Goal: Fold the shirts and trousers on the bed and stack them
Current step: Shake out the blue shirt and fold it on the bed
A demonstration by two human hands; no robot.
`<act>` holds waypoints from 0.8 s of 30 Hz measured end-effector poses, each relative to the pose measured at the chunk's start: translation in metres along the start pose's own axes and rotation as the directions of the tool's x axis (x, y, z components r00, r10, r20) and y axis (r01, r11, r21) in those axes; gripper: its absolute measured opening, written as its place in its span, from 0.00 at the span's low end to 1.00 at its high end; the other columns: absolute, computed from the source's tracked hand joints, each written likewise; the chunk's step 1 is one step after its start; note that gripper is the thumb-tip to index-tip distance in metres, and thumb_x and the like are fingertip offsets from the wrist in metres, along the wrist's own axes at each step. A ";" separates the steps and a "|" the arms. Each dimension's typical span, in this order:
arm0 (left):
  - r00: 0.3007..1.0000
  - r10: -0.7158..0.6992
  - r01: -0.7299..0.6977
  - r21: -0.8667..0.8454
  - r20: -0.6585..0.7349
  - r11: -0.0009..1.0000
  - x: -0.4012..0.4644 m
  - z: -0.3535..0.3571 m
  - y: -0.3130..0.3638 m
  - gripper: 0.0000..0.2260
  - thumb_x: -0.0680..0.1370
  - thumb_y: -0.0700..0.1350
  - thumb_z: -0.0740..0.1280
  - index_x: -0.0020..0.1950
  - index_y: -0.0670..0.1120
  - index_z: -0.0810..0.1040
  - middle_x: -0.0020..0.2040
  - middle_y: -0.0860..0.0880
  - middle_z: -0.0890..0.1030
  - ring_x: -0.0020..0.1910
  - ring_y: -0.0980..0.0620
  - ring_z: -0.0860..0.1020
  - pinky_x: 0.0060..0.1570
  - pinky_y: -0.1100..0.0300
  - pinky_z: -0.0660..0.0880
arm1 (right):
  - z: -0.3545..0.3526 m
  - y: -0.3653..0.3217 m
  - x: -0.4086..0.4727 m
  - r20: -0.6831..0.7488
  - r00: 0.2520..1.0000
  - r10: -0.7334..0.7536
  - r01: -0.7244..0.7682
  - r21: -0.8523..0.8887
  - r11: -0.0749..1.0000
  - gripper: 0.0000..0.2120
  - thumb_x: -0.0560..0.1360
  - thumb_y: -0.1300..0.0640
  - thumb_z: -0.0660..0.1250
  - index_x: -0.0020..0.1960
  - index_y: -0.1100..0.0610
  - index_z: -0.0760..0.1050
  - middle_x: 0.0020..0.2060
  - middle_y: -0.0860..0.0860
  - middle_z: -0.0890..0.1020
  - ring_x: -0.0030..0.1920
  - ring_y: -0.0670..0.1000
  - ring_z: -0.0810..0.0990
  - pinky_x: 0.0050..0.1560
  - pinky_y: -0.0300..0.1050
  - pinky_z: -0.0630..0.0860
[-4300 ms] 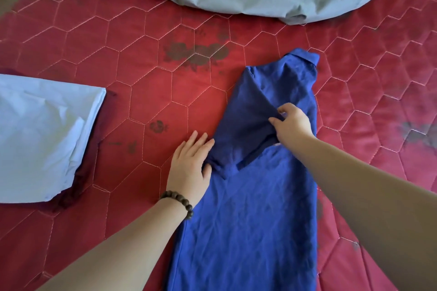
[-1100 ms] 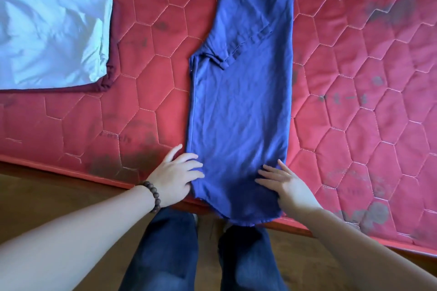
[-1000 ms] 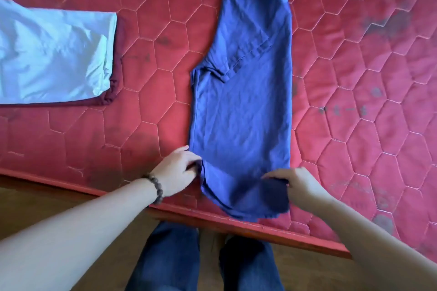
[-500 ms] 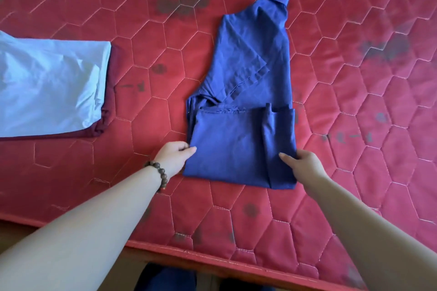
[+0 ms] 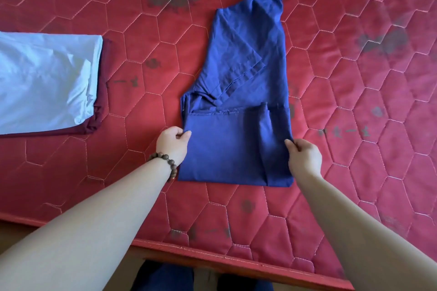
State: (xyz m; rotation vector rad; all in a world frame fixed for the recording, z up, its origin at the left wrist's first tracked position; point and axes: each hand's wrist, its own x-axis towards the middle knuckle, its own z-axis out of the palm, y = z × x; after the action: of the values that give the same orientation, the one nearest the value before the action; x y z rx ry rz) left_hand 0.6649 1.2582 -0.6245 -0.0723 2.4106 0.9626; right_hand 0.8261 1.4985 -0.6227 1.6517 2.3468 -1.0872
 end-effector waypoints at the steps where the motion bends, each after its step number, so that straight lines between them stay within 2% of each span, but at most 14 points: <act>1: 0.999 -0.022 0.023 0.003 -0.031 1.000 0.001 0.001 -0.001 0.08 0.79 0.44 0.65 0.43 0.40 0.76 0.32 0.50 0.72 0.36 0.48 0.70 0.37 0.60 0.64 | -0.001 0.002 0.001 -0.006 1.000 0.030 -0.029 0.018 0.999 0.16 0.78 0.56 0.62 0.33 0.61 0.69 0.26 0.51 0.68 0.32 0.54 0.64 0.28 0.43 0.61; 3: 0.997 -0.049 0.049 -0.007 -0.062 0.999 -0.002 0.002 -0.005 0.09 0.79 0.44 0.65 0.43 0.40 0.76 0.31 0.50 0.72 0.37 0.47 0.70 0.39 0.59 0.63 | -0.002 0.005 0.001 -0.001 0.996 0.089 -0.089 0.046 0.995 0.17 0.80 0.57 0.59 0.34 0.63 0.69 0.28 0.52 0.68 0.35 0.55 0.66 0.31 0.46 0.61; 5: 0.996 -0.044 0.043 -0.015 -0.072 0.999 -0.007 0.002 -0.008 0.09 0.79 0.45 0.65 0.41 0.42 0.76 0.31 0.51 0.72 0.37 0.48 0.71 0.38 0.59 0.63 | -0.005 0.008 -0.004 -0.002 0.995 0.103 -0.102 0.082 0.991 0.17 0.80 0.55 0.58 0.34 0.59 0.67 0.29 0.52 0.71 0.36 0.57 0.70 0.34 0.48 0.65; 7: 0.989 -0.025 0.026 0.000 -0.143 1.000 -0.013 0.000 -0.009 0.09 0.78 0.47 0.66 0.44 0.43 0.78 0.35 0.52 0.75 0.40 0.50 0.73 0.41 0.61 0.64 | -0.011 0.013 -0.011 -0.007 0.991 0.133 -0.130 0.159 0.979 0.13 0.79 0.50 0.61 0.40 0.58 0.73 0.34 0.53 0.80 0.39 0.58 0.78 0.42 0.50 0.74; 10: 0.971 0.029 -0.008 0.089 -0.237 0.996 -0.024 -0.008 -0.018 0.11 0.77 0.48 0.66 0.42 0.42 0.79 0.35 0.52 0.78 0.39 0.50 0.75 0.41 0.60 0.67 | -0.023 0.030 -0.026 -0.048 0.991 0.122 -0.116 0.110 0.987 0.12 0.76 0.47 0.66 0.41 0.55 0.75 0.35 0.52 0.82 0.40 0.55 0.81 0.42 0.47 0.73; 12: 0.988 0.007 0.010 0.108 -0.154 0.994 -0.031 -0.013 -0.027 0.15 0.77 0.51 0.65 0.37 0.40 0.78 0.32 0.48 0.81 0.36 0.47 0.80 0.38 0.57 0.72 | -0.028 0.040 -0.037 -0.018 0.995 0.097 -0.096 0.050 0.994 0.12 0.74 0.46 0.69 0.39 0.55 0.75 0.33 0.52 0.82 0.38 0.53 0.81 0.40 0.45 0.72; 15: 0.986 -0.143 0.125 0.183 0.086 0.975 -0.042 -0.018 -0.036 0.21 0.75 0.58 0.67 0.33 0.41 0.74 0.29 0.47 0.81 0.27 0.54 0.82 0.27 0.61 0.67 | -0.023 0.047 -0.053 0.114 0.989 0.093 -0.099 0.048 0.994 0.11 0.71 0.49 0.73 0.40 0.53 0.74 0.33 0.50 0.82 0.30 0.44 0.81 0.33 0.37 0.72; 18: 0.906 -0.336 0.319 0.109 0.257 0.942 -0.045 -0.018 -0.042 0.14 0.73 0.53 0.73 0.39 0.43 0.76 0.35 0.45 0.82 0.28 0.51 0.83 0.24 0.63 0.72 | -0.012 0.049 -0.064 0.184 0.972 0.146 -0.180 0.182 0.967 0.10 0.71 0.58 0.74 0.42 0.55 0.72 0.37 0.55 0.82 0.32 0.49 0.83 0.37 0.47 0.79; 19: 0.880 -0.380 0.379 0.062 0.283 0.923 -0.045 -0.017 -0.042 0.12 0.73 0.48 0.73 0.39 0.43 0.75 0.36 0.44 0.82 0.28 0.50 0.83 0.24 0.63 0.74 | -0.009 0.049 -0.065 0.177 0.969 0.174 -0.215 0.247 0.945 0.10 0.72 0.61 0.73 0.41 0.56 0.71 0.38 0.57 0.82 0.32 0.51 0.83 0.37 0.49 0.80; 21: 0.865 -0.403 0.421 0.006 0.297 0.907 -0.045 -0.016 -0.043 0.11 0.74 0.42 0.73 0.38 0.43 0.73 0.36 0.44 0.80 0.29 0.49 0.83 0.25 0.62 0.76 | -0.005 0.050 -0.067 0.155 0.962 0.224 -0.265 0.339 0.903 0.09 0.73 0.64 0.71 0.39 0.58 0.72 0.37 0.58 0.82 0.31 0.50 0.83 0.34 0.47 0.80; 24: 0.899 -0.368 0.390 -0.049 0.238 0.920 -0.044 -0.016 -0.043 0.09 0.75 0.39 0.71 0.39 0.43 0.73 0.39 0.45 0.81 0.30 0.52 0.83 0.24 0.63 0.74 | -0.008 0.052 -0.064 0.115 0.961 0.251 -0.276 0.398 0.875 0.08 0.75 0.65 0.69 0.37 0.59 0.74 0.31 0.55 0.82 0.27 0.47 0.82 0.32 0.42 0.79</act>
State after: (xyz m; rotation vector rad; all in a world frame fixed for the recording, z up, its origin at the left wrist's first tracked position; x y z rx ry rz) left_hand 0.7053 1.2100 -0.6199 -0.4311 2.0391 0.8501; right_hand 0.8992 1.4613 -0.6153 1.9617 1.8640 -1.6216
